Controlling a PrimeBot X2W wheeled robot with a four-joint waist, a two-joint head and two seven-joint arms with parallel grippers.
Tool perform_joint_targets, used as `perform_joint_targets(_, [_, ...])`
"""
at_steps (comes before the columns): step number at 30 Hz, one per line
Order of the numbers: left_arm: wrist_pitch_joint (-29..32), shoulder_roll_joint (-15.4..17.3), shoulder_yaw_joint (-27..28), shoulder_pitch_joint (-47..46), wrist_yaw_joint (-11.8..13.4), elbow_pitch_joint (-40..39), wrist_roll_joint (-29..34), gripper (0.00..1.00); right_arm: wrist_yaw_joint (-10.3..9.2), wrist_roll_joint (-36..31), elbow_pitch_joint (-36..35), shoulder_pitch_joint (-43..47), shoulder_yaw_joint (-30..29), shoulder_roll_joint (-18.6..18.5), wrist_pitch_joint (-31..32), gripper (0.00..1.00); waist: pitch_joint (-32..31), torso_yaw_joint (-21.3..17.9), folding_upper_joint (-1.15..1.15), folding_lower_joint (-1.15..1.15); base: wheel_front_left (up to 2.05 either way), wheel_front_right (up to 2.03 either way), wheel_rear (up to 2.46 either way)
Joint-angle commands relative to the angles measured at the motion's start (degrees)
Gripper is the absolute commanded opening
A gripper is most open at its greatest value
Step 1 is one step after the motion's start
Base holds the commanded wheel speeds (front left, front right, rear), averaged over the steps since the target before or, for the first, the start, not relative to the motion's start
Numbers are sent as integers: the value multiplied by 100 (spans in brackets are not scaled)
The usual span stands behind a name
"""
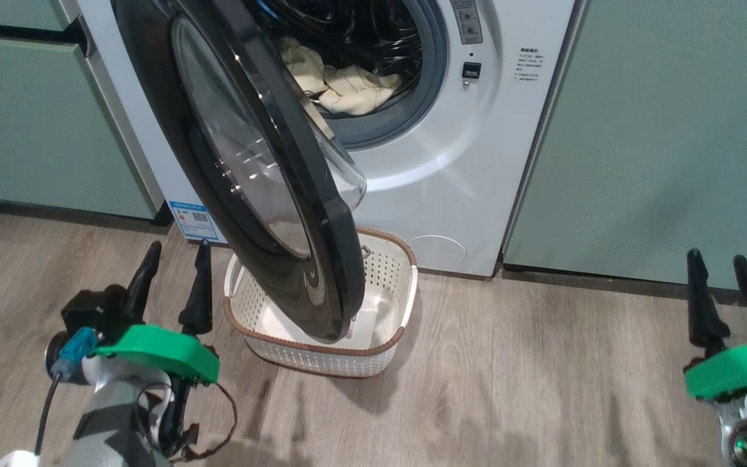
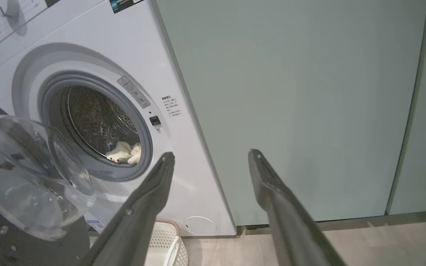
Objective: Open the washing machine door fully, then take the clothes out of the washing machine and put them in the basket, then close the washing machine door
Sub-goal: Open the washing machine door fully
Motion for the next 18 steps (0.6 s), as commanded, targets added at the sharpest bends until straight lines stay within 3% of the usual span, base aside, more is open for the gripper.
perform_joint_targets(1, [-32,183,179,-163,-6,-159,-28,100,20,-347,-304,-40,-98,22,-54,100,3,2,0,0,0,0,0])
perform_joint_targets(10, [-32,181,134,-166,-6,-31,-60,100,20,-1651,-627,590,-443,371,-54,100,-22,14,0,0,0,0,0])
perform_joint_targets(18, [-32,190,127,-145,-6,63,-74,100,20,-2153,-736,920,-605,542,-54,100,-45,3,0,0,0,0,0])
